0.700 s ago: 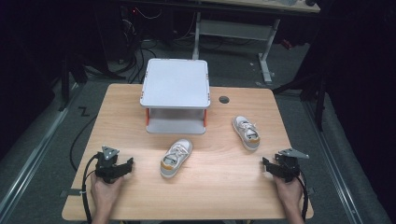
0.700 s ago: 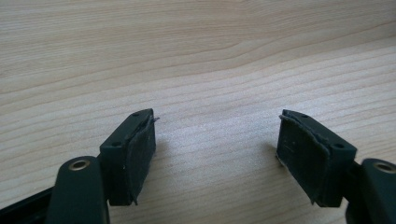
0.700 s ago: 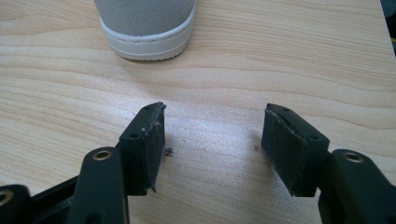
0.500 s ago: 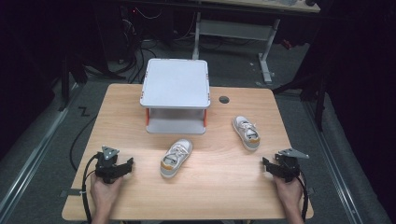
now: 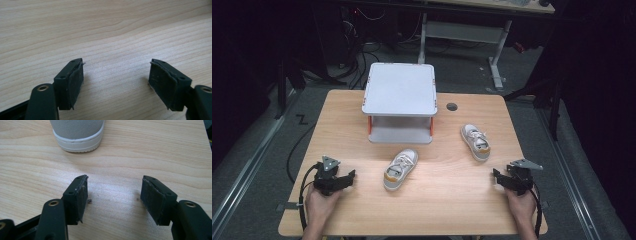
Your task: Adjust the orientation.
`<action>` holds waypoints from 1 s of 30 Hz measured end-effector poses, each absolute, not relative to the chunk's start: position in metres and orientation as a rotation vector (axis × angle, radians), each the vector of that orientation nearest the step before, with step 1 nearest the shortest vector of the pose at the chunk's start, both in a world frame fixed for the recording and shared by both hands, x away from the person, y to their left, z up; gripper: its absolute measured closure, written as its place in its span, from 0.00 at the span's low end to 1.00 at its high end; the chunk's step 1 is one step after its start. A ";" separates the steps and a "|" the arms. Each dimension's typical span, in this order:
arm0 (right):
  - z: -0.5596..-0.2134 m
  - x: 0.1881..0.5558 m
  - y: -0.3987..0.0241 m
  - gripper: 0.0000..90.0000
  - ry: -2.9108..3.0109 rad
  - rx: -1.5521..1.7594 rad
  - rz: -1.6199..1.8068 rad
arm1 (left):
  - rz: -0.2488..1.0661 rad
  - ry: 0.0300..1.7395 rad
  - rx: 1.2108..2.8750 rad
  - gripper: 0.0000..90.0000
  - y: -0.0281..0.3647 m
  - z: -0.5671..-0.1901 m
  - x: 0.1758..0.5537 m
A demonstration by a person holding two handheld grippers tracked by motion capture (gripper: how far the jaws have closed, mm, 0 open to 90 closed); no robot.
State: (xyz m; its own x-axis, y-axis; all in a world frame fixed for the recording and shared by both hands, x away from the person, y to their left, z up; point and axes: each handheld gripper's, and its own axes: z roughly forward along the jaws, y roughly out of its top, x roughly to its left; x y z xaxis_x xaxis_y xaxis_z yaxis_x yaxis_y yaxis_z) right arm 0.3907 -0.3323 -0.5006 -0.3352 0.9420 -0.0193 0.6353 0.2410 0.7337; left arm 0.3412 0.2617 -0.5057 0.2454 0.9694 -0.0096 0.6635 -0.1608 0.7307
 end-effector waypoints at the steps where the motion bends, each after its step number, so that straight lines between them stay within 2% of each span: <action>1: -0.501 0.391 -0.332 0.43 2.057 1.439 0.883 | 0.632 1.487 1.903 0.33 0.262 -0.505 0.342; 9: -0.501 0.390 -0.331 0.40 2.080 1.417 0.888 | 0.591 1.492 1.958 0.44 0.258 -0.497 0.344; 13: -0.501 0.390 -0.331 0.40 2.080 1.418 0.887 | 0.551 1.473 1.911 0.44 0.257 -0.491 0.342; 21: -0.501 0.390 -0.331 0.39 2.077 1.425 0.886 | 0.514 1.375 1.932 0.46 0.239 -0.472 0.338; 26: -0.501 0.390 -0.331 0.39 2.076 1.427 0.885 | 0.478 1.334 1.959 0.49 0.231 -0.464 0.338; 27: -0.501 0.390 -0.331 0.39 2.076 1.427 0.885 | 0.457 1.339 1.970 0.53 0.230 -0.462 0.339; 30: -0.501 0.391 -0.331 0.39 2.074 1.428 0.885 | 0.440 1.320 1.974 0.53 0.225 -0.456 0.340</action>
